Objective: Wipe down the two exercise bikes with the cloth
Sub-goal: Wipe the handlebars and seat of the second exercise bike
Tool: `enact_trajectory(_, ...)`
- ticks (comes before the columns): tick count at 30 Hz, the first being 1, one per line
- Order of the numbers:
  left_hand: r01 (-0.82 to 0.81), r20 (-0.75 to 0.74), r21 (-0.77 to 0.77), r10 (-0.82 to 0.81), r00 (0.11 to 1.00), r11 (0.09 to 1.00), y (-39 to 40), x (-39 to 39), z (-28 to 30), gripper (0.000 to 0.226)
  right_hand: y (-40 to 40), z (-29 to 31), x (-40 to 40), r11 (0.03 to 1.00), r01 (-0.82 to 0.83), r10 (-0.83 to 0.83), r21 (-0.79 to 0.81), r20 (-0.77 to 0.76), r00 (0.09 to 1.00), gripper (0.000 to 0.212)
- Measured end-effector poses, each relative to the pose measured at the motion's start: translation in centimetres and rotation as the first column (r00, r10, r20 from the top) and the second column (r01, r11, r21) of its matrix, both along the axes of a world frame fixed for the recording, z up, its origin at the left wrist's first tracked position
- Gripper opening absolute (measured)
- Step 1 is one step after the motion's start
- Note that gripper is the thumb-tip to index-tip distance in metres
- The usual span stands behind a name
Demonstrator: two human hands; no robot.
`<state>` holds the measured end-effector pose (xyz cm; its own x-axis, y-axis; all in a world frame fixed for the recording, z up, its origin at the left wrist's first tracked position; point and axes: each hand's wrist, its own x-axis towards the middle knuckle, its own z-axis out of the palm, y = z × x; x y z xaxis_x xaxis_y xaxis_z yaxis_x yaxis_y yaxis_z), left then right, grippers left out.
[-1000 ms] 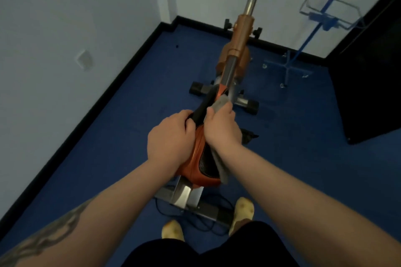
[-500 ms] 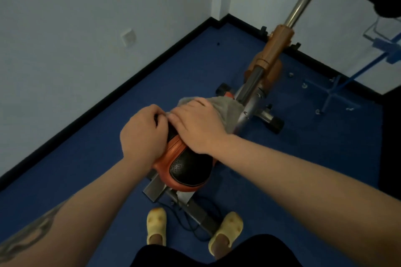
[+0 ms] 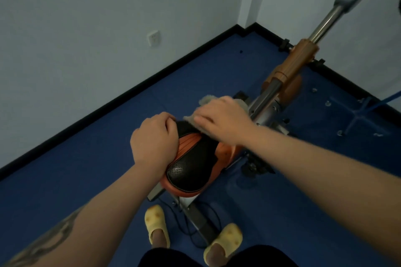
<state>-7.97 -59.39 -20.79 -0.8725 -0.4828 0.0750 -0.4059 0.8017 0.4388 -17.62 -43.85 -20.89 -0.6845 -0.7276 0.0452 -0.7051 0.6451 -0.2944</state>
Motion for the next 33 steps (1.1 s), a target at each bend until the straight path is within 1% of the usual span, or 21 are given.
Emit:
enact_trajectory(1, -0.001, -0.003, -0.001, 0.001, 1.000, 1.000, 0.0, 0.0, -0.1, 0.032, 0.8, -0.1, -1.4, 0.999, 0.033, -0.034, 0.006, 0.057, 0.998, 0.050)
enact_trajectory(3, -0.005, -0.007, -0.003, 0.005, 1.000, 1.000, 0.0, 0.0, -0.1, 0.033, 1.7, -0.4, -2.9, 0.958, 0.280, -0.261, -0.056, 0.226, 0.938, 0.045)
enact_trajectory(4, -0.007, -0.013, -0.004, 0.007, 1.000, 1.000, 0.0, 0.0, -0.2, 0.033, 1.2, -0.6, -2.6, 0.894, 0.437, -0.401, -0.094, 0.264, 0.877, 0.044)
enact_trajectory(5, -0.010, -0.021, -0.002, 0.010, 1.000, 1.000, -0.1, 0.0, -0.2, 0.033, 0.2, -0.9, -1.6, 0.814, 0.566, -0.528, -0.127, 0.245, 0.813, 0.041)
enact_trajectory(6, -0.013, -0.027, 0.001, 0.013, 1.000, 1.000, -0.1, 0.0, -0.2, 0.033, -1.0, -1.2, -0.1, 0.728, 0.658, -0.620, -0.193, 0.222, 0.752, 0.036)
enact_trajectory(7, -0.014, -0.029, 0.002, 0.014, 0.999, 1.000, 0.0, 0.0, -0.1, 0.033, -2.1, -1.5, 1.9, 0.639, 0.706, -0.663, -0.304, 0.249, 0.706, 0.030)
enact_trajectory(8, -0.015, -0.027, -0.001, 0.015, 1.000, 1.000, 0.0, -0.1, -0.1, 0.032, -3.0, -1.7, 4.2, 0.559, 0.723, -0.652, -0.406, 0.324, 0.686, 0.027)
enact_trajectory(10, -0.010, -0.021, -0.008, 0.010, 1.000, 1.000, 0.0, -0.1, 0.0, 0.032, -4.0, -2.2, 8.6, 0.452, 0.721, -0.551, -0.525, 0.471, 0.688, 0.043)
enact_trajectory(12, -0.005, -0.034, -0.007, 0.005, 0.999, 1.000, 0.0, 0.2, 0.0, 0.032, -3.9, -2.5, 11.1, 0.458, 0.709, -0.500, -0.536, 0.504, 0.704, 0.056)
enact_trajectory(14, -0.005, -0.048, -0.005, 0.005, 0.999, 1.000, 0.0, 0.2, 0.0, 0.031, -3.4, -2.7, 9.1, 0.456, 0.742, -0.520, -0.491, 0.529, 0.670, 0.060)
enact_trajectory(15, -0.006, -0.047, -0.005, 0.006, 0.999, 1.000, 0.1, 0.2, 0.0, 0.030, -3.3, -2.6, 7.2, 0.405, 0.792, -0.543, -0.457, 0.576, 0.610, 0.061)
enact_trajectory(17, -0.005, -0.038, -0.002, 0.005, 0.999, 1.000, 0.3, 0.1, 0.1, 0.030, -3.1, -2.0, 3.6, 0.194, 0.899, -0.524, -0.394, 0.733, 0.434, 0.060)
enact_trajectory(18, -0.007, -0.037, 0.000, 0.007, 0.999, 1.000, 0.3, 0.1, 0.2, 0.031, -3.1, -2.0, 3.0, 0.114, 0.923, -0.488, -0.368, 0.788, 0.374, 0.060)
enact_trajectory(19, -0.008, -0.038, 0.001, 0.008, 0.999, 1.000, 0.4, 0.2, 0.2, 0.031, -3.2, -2.0, 3.5, 0.085, 0.931, -0.478, -0.354, 0.806, 0.350, 0.061)
enact_trajectory(20, -0.008, -0.042, 0.002, 0.008, 0.999, 1.000, 0.3, 0.2, 0.2, 0.031, -3.5, -2.1, 4.8, 0.100, 0.930, -0.491, -0.354, 0.796, 0.355, 0.063)
enact_trajectory(23, -0.005, -0.046, 0.008, 0.005, 0.999, 1.000, 0.2, 0.2, 0.0, 0.031, -4.4, -2.4, 9.5, 0.226, 0.906, -0.500, -0.357, 0.756, 0.423, 0.069)
enact_trajectory(25, -0.004, -0.041, 0.010, 0.005, 0.999, 1.000, 0.2, 0.1, 0.1, 0.030, -4.1, -2.7, 8.3, 0.279, 0.892, -0.529, -0.356, 0.718, 0.452, 0.069)
enact_trajectory(27, -0.003, -0.041, 0.012, 0.003, 0.999, 1.000, 0.2, 0.1, 0.1, 0.030, -2.9, -2.3, 4.7, 0.323, 0.871, -0.602, -0.370, 0.629, 0.491, 0.056)
enact_trajectory(29, -0.005, -0.040, 0.018, 0.006, 0.999, 1.000, 0.2, 0.1, -0.1, 0.031, -1.3, -1.5, 2.0, 0.458, 0.809, -0.645, -0.369, 0.488, 0.588, 0.035)
enact_trajectory(30, -0.004, -0.040, 0.020, 0.004, 0.999, 1.000, 0.1, 0.0, -0.1, 0.031, -0.8, -1.3, 1.4, 0.546, 0.760, -0.650, -0.352, 0.395, 0.649, 0.031)
enact_trajectory(33, -0.014, -0.042, 0.032, 0.015, 0.999, 0.999, 0.1, 0.1, -0.2, 0.032, -1.4, -0.4, 2.9, 0.778, 0.599, -0.585, -0.189, 0.129, 0.801, 0.045)
